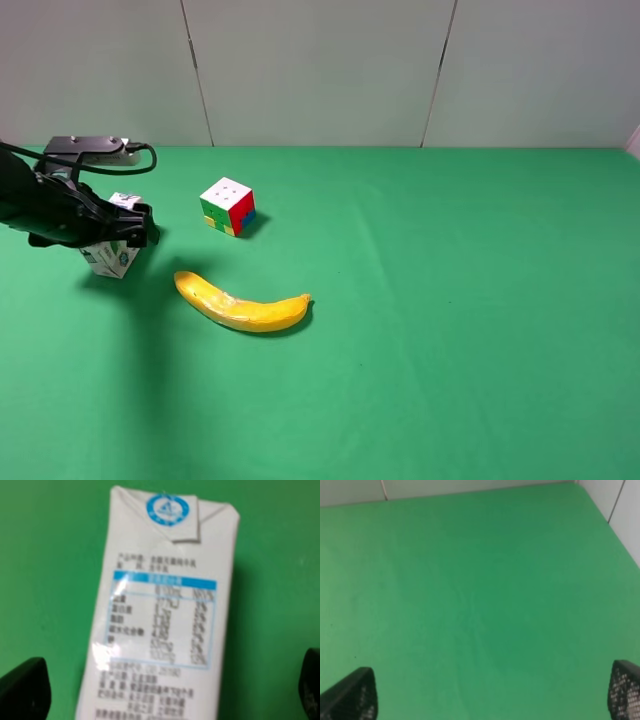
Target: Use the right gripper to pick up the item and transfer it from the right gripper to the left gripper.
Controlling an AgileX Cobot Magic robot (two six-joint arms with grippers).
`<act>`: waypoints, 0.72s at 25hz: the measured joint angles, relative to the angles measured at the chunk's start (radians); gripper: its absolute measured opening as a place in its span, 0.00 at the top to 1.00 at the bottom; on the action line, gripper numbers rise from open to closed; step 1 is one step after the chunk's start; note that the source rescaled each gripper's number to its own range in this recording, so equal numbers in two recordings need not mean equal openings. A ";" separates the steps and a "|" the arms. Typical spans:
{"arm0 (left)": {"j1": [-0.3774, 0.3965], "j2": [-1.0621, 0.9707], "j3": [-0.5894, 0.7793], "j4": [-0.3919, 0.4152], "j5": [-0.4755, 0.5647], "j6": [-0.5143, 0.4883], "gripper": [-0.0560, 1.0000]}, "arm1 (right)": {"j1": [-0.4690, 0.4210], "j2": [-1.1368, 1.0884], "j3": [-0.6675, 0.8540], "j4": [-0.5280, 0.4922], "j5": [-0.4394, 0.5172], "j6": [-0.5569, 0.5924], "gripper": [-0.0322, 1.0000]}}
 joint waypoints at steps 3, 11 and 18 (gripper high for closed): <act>0.000 -0.053 0.000 -0.001 0.006 0.000 0.00 | 0.000 0.000 0.000 0.000 0.000 0.000 0.00; 0.000 -0.204 0.000 -0.001 0.098 0.000 0.00 | 0.000 0.000 0.000 0.000 0.000 0.000 0.00; 0.000 -0.324 0.000 0.219 0.211 -0.128 0.00 | 0.000 0.000 0.000 0.000 0.000 0.000 0.00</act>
